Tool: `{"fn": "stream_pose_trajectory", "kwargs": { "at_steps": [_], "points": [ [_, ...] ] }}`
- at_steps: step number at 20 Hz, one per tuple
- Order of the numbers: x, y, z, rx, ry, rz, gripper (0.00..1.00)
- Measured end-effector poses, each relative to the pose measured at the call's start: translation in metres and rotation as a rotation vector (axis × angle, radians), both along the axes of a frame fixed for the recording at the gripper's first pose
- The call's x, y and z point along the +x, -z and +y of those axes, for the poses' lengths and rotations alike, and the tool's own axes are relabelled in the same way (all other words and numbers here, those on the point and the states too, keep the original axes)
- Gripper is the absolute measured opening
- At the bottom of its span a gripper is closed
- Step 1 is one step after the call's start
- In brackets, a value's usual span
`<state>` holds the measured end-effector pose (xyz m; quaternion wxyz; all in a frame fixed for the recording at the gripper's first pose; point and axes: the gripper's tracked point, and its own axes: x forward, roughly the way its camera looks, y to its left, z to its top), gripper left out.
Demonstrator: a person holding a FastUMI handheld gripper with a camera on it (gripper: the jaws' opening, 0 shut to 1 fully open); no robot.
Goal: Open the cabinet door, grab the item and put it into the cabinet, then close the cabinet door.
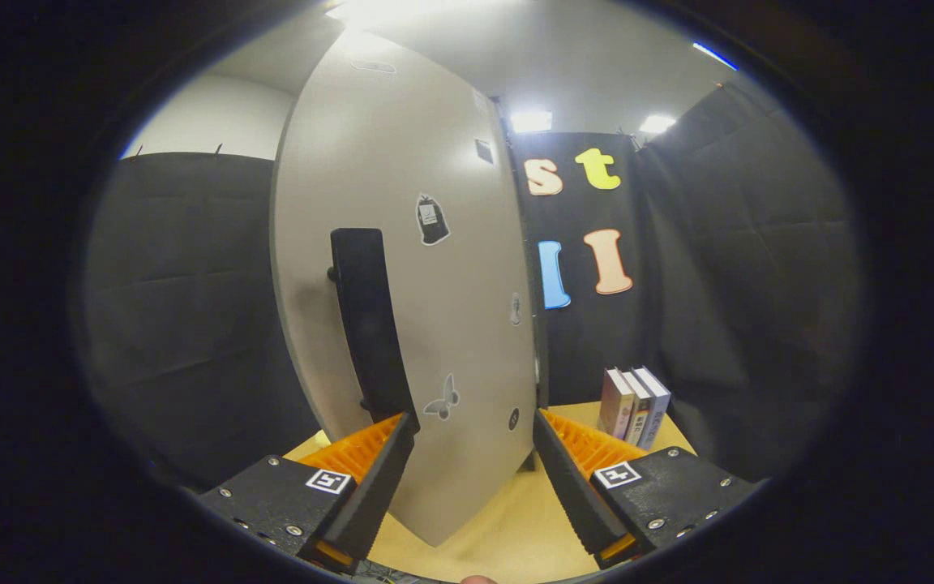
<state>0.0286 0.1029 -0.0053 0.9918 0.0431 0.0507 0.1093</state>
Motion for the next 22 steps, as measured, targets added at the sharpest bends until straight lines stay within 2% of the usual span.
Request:
{"fn": "stream_pose_trajectory", "kwargs": {
  "at_steps": [4, 9, 18, 22],
  "points": [
    [0.027, -0.003, 0.058, 0.001, -0.052, -0.007, 0.93],
    [0.064, -0.020, 0.112, -0.049, -0.019, -0.086, 0.94],
    [0.107, 0.009, 0.139, -0.096, 0.112, -0.084, 0.94],
    [0.113, 0.014, 0.141, -0.085, 0.121, -0.084, 0.94]
  ]
}}
